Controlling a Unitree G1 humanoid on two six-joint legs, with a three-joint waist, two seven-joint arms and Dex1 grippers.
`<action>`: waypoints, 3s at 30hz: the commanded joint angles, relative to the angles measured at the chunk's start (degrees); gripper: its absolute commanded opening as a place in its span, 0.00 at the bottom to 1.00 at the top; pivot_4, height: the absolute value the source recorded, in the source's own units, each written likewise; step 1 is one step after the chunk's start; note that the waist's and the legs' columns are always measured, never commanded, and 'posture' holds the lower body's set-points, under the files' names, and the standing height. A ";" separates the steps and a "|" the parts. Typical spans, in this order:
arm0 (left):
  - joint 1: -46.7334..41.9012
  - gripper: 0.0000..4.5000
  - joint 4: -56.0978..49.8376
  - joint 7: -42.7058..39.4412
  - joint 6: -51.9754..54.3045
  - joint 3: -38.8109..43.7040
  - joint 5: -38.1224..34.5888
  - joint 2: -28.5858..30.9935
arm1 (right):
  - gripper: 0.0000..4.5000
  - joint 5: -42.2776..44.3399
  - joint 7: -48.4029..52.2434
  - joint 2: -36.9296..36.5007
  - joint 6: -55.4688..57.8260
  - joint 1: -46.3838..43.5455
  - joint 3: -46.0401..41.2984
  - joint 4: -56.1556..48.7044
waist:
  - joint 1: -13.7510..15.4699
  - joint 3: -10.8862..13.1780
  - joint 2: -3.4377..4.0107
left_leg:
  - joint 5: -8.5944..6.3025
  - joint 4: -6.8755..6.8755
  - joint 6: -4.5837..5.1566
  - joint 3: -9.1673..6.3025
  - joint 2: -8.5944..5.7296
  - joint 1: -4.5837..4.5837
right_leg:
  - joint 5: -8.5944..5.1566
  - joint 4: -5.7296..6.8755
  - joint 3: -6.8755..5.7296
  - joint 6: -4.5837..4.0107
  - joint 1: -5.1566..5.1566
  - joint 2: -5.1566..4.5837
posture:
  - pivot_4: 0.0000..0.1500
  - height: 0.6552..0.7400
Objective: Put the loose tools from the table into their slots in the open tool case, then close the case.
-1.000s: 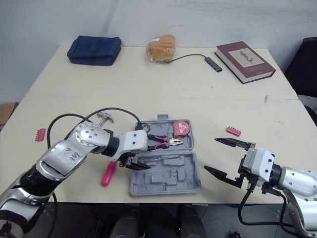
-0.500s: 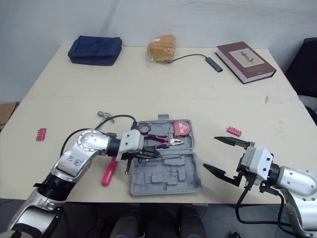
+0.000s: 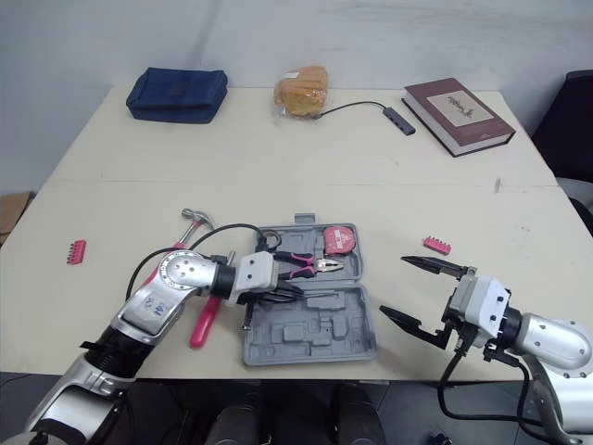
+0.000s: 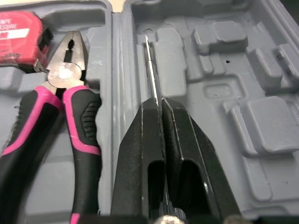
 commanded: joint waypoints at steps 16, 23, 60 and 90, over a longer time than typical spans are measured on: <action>-0.20 0.02 -2.37 0.09 9.56 5.53 -5.92 -0.74 | 1.00 0.43 -0.46 -0.99 -1.40 0.78 -3.39 -0.93 | -0.19 -0.58 0.10 | -0.19 -0.22 0.09 -0.02 0.13 0.85 | -0.07 -0.07 0.13 -0.09 0.73 -0.04 | 1.00 1.00; 0.58 0.07 -0.49 -1.53 13.35 25.58 -19.56 4.49 | 1.00 -0.26 4.33 -4.38 -6.06 3.72 -12.00 6.96 | -0.17 -0.52 0.06 | -0.15 -0.15 0.11 0.00 0.06 0.37 | -0.05 0.01 0.04 -0.06 0.19 -0.08 | 1.00 1.00; 32.16 0.99 23.45 16.11 -5.13 67.15 -24.40 21.01 | 1.00 0.28 0.74 -4.72 -22.21 -2.51 -12.64 35.92 | -2.24 -0.27 -0.12 | -0.32 -1.14 -0.44 0.33 0.23 0.83 | -0.12 -0.13 0.10 -0.23 0.10 -0.95 | 1.00 1.00; 16.86 0.60 -1.55 33.20 33.38 31.37 -18.58 14.06 | 1.00 7.50 -1.31 0.90 3.63 -9.48 6.09 -6.53 | -1.21 -0.25 -0.13 | -0.10 -0.99 -0.14 0.18 0.22 0.64 | -0.13 -0.13 0.06 -0.24 0.02 -0.63 | 1.00 1.00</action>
